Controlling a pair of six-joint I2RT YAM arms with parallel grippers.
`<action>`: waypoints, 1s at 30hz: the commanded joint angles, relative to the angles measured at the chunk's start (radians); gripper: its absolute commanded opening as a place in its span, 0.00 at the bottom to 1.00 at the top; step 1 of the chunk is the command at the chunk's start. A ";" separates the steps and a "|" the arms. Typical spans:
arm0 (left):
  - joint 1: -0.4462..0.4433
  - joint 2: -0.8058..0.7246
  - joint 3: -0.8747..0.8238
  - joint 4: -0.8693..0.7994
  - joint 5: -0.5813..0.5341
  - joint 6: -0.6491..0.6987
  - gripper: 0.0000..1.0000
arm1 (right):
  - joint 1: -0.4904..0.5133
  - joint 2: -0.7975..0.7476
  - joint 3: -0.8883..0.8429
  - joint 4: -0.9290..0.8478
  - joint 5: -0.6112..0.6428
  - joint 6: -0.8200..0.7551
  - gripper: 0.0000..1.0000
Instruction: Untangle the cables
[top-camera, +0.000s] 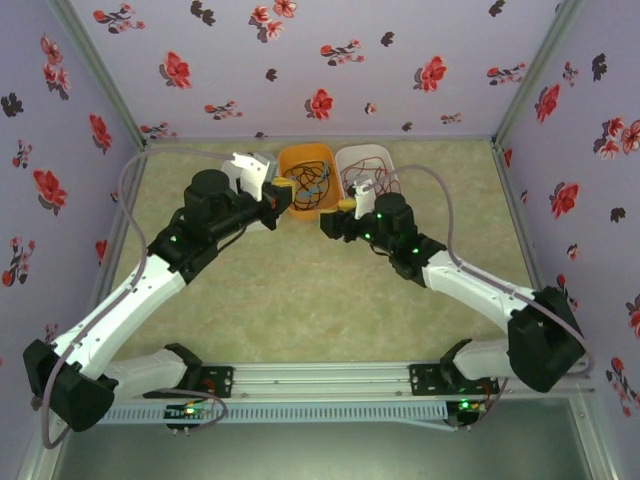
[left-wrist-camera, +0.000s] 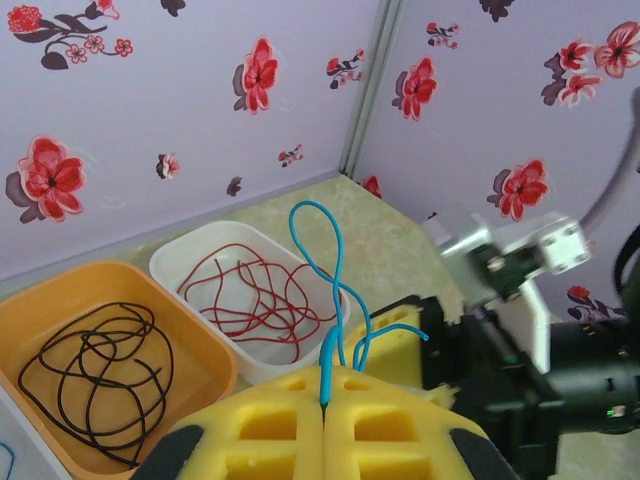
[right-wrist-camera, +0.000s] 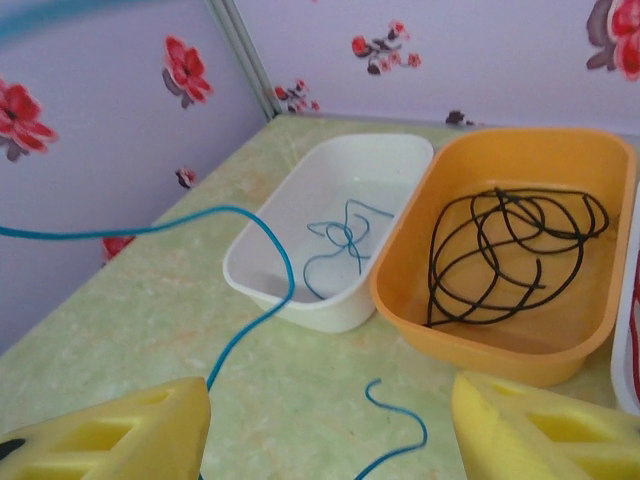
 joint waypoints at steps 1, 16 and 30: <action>0.005 -0.013 0.034 0.025 -0.014 -0.020 0.00 | 0.023 0.027 0.056 0.007 -0.006 -0.044 0.66; 0.024 0.013 0.027 0.029 -0.022 -0.029 0.00 | 0.066 0.007 0.054 -0.038 0.016 -0.036 0.66; 0.055 -0.020 0.017 0.005 -0.018 -0.017 0.00 | 0.056 0.138 0.128 -0.129 0.221 0.008 0.11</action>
